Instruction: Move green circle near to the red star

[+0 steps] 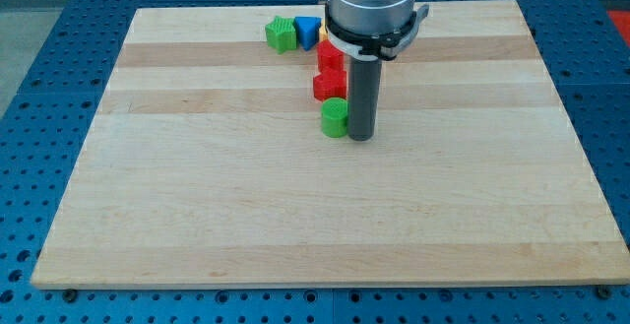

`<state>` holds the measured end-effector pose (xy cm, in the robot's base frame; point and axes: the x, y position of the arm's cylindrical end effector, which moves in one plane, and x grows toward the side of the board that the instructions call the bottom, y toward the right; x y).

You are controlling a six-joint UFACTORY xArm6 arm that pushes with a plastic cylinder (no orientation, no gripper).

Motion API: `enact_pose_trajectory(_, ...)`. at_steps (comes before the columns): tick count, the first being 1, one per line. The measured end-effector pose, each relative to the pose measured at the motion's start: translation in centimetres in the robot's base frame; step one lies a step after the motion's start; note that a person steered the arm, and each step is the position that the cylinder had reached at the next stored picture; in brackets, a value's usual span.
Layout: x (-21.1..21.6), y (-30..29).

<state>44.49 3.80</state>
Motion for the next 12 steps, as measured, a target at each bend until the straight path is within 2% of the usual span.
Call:
enact_pose_trajectory(2, -1.9, 0.0)
enact_pose_trajectory(5, -1.9, 0.0)
enact_pose_trajectory(7, -3.6, 5.7)
enact_pose_trajectory(12, -4.0, 11.0)
